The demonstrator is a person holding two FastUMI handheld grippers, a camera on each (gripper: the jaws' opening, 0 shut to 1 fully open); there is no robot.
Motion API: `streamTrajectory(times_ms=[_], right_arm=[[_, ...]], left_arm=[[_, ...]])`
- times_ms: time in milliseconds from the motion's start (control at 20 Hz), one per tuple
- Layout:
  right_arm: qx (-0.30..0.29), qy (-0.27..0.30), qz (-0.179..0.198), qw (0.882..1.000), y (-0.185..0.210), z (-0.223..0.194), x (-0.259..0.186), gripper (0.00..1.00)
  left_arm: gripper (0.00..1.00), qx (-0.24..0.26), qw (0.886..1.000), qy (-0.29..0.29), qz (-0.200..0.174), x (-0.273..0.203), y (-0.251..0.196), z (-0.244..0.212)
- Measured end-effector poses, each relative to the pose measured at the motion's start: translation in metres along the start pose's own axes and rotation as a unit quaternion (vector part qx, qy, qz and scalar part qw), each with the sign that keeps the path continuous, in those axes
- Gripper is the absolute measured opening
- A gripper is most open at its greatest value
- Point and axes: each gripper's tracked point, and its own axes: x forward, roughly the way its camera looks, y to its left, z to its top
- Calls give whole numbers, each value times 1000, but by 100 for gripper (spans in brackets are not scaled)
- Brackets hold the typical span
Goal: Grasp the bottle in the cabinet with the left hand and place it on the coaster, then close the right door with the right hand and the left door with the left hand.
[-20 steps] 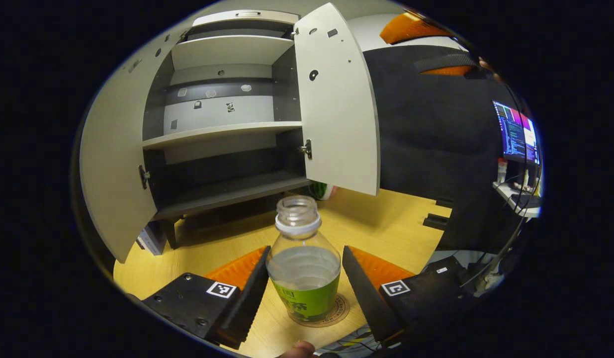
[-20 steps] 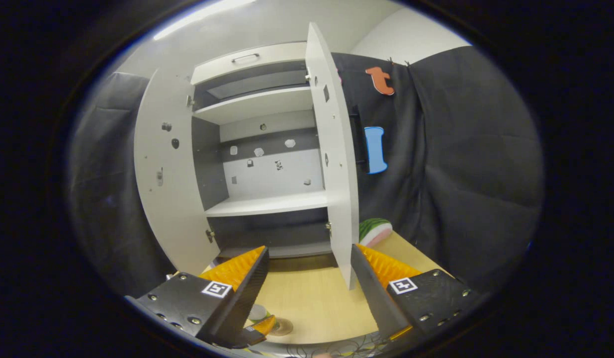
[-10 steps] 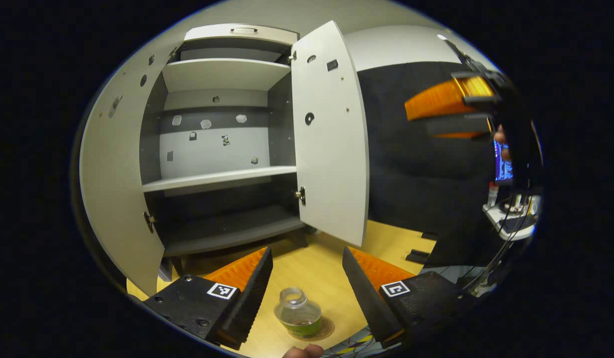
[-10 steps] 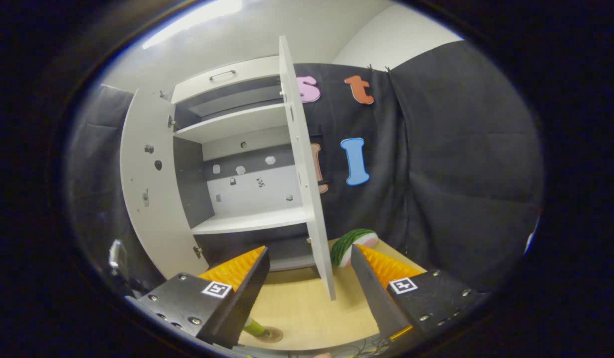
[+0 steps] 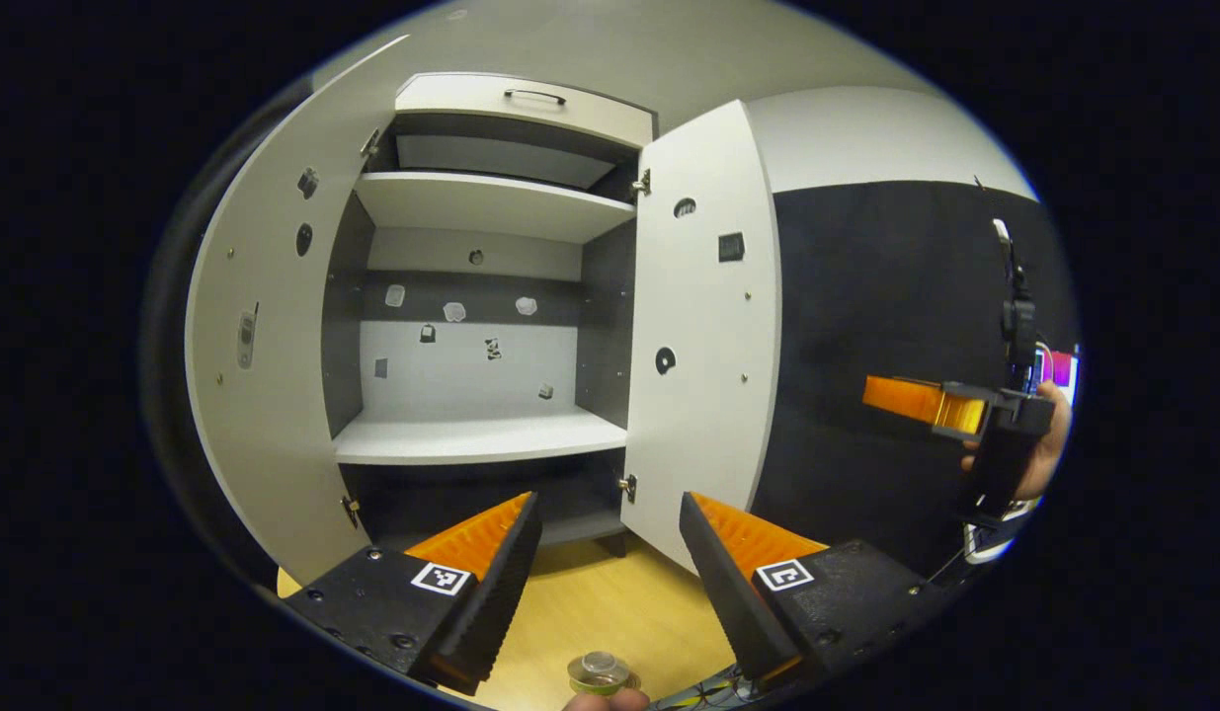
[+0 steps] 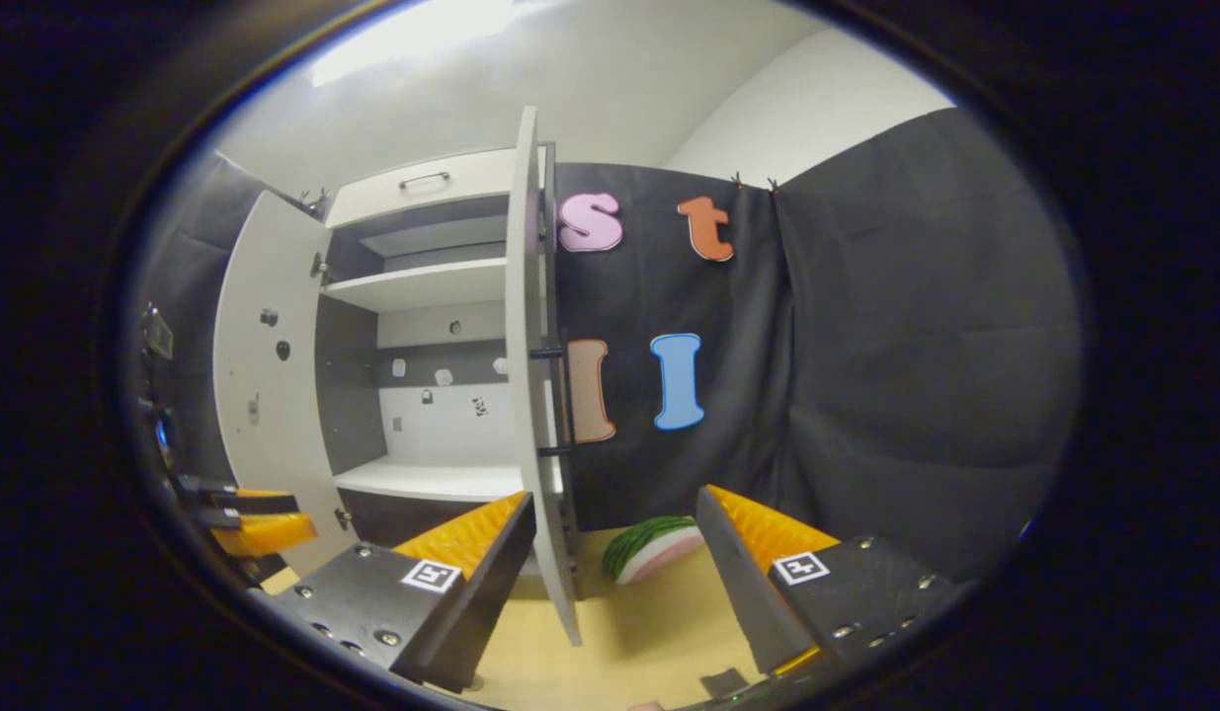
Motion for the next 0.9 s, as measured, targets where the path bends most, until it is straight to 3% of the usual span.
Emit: streamTrajectory(times_ms=[250, 500, 800, 850, 900], right_arm=[[-43, -11, 40, 998, -34, 23, 52, 99], [-22, -11, 44, 999, -58, 37, 112, 99], [-24, 14, 55, 998, -46, 31, 160, 99], [-18, 14, 51, 998, -43, 29, 165, 94], [-14, 17, 54, 998, -34, 27, 168, 99]], left_arm=[[87, -5, 1000, -17, 16, -15, 20, 51], [88, -15, 999, -41, 31, -36, 43, 87], [89, 20, 997, -51, 55, -52, 65, 97], [89, 22, 997, -50, 52, -56, 65, 93], [89, 24, 997, -46, 53, -61, 69, 89]])
